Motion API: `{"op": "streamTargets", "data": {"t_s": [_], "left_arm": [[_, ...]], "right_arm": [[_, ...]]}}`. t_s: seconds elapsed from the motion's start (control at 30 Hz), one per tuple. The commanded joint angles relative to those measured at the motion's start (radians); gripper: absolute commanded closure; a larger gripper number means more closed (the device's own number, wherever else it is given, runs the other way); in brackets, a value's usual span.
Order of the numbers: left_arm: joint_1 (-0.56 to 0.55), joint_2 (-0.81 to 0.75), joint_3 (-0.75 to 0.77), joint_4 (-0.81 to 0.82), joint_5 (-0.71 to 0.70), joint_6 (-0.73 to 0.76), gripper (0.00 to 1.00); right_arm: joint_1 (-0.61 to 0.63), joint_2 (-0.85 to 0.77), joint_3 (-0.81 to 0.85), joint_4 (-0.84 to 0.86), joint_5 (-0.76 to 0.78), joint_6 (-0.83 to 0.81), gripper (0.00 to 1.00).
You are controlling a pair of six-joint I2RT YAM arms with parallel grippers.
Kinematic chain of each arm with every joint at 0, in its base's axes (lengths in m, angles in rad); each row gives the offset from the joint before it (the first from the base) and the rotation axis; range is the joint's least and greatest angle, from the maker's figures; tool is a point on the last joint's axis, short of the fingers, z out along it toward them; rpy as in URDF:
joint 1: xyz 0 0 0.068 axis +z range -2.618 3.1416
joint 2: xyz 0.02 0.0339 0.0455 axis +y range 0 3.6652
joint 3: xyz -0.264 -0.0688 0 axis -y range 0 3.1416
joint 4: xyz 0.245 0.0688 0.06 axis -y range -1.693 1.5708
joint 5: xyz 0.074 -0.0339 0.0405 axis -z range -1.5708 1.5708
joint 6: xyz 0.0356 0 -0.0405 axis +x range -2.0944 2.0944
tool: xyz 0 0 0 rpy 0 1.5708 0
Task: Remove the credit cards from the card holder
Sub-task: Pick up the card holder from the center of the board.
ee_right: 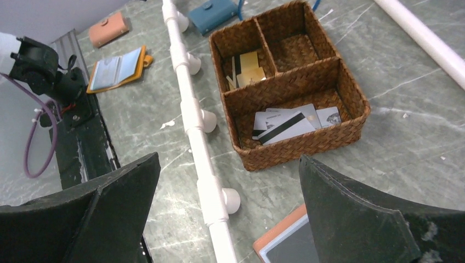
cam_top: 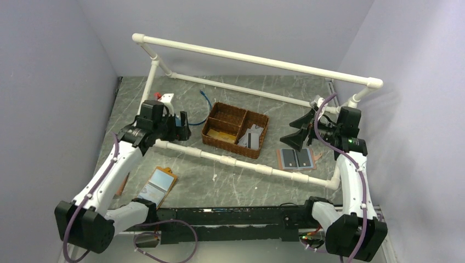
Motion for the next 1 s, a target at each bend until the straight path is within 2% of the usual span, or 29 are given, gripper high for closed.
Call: {"op": "streamTargets", "data": {"t_s": [0.0, 0.23, 0.4, 0.57, 0.63, 0.7, 0.97], "left_arm": [[0.025, 0.076, 0.019, 0.094, -0.12, 0.118, 0.0], [0.175, 0.246, 0.086, 0.121, 0.022, 0.06, 0.01], [0.275, 0.31, 0.06, 0.199, 0.119, 0.003, 0.05], [0.299, 0.446, 0.131, 0.187, 0.147, 0.058, 0.14], [0.299, 0.522, 0.193, 0.147, 0.159, 0.104, 0.12], [0.299, 0.592, 0.259, 0.104, 0.149, 0.143, 0.02], [0.229, 0.713, 0.347, 0.031, -0.065, 0.269, 0.02]], "right_arm": [[-0.004, 0.014, -0.038, -0.004, -0.051, -0.108, 0.0], [0.001, 0.043, -0.04, -0.05, -0.007, -0.154, 0.0], [0.019, 0.072, -0.025, -0.082, -0.004, -0.176, 0.0], [0.034, 0.098, -0.015, -0.103, 0.004, -0.191, 0.0], [0.038, 0.104, -0.013, -0.106, 0.006, -0.194, 0.0], [0.041, 0.106, -0.013, -0.108, 0.008, -0.196, 0.0], [0.055, 0.121, -0.008, -0.113, 0.02, -0.201, 0.0]]}}
